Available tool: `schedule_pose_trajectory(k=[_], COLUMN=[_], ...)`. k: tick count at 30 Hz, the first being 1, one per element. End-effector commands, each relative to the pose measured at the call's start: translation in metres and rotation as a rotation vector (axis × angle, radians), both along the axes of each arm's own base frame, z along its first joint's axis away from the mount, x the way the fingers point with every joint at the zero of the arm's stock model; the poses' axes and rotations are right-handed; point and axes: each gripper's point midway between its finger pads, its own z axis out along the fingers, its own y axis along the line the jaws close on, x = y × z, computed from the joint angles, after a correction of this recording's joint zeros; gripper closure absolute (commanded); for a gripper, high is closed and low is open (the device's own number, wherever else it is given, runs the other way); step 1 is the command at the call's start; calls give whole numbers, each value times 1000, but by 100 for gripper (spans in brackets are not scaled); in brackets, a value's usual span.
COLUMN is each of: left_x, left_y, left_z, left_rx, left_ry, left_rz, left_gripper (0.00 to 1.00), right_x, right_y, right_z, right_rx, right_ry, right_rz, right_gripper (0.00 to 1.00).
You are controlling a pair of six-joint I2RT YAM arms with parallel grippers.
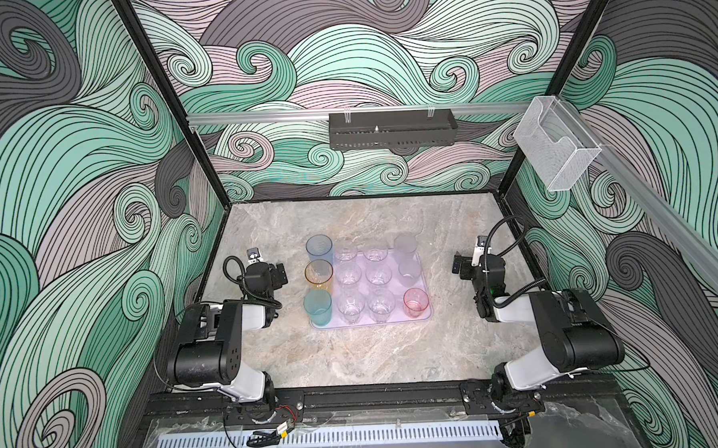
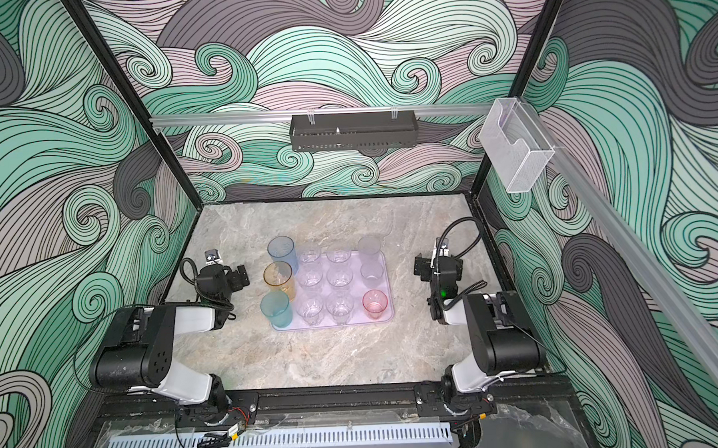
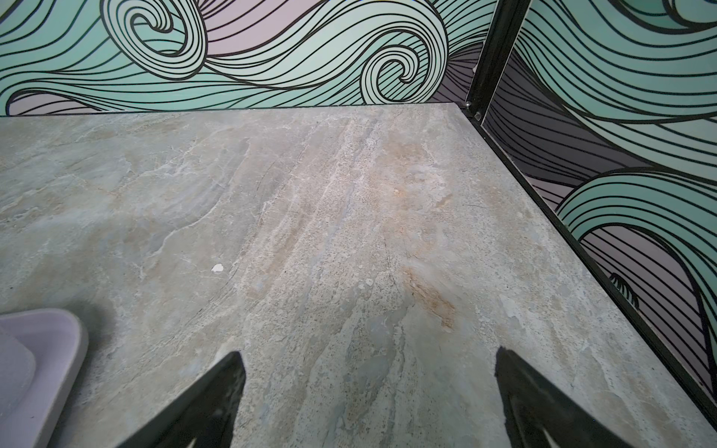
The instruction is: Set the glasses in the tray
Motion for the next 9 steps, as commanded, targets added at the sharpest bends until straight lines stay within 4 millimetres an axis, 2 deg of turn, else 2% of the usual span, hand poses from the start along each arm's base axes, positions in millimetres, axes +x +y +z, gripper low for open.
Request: schedule_pose_trajectory(k=[1,5,9], left_x=[8,8,7], left_y=[2,3,3], left_z=[17,16,16], left_rx=[-6,-7,-7], left_ry=[-47,-45,-45], left_rz=[5,5,4], left_gripper=[1,2,2], right_x=[3,6,4], right_y=[1,9,9], right_z=[8,7,8], right_rx=[0,-7,2], right_ry=[-31,-23,-25], right_rz=[7,54,61], right_gripper=[0,0,0])
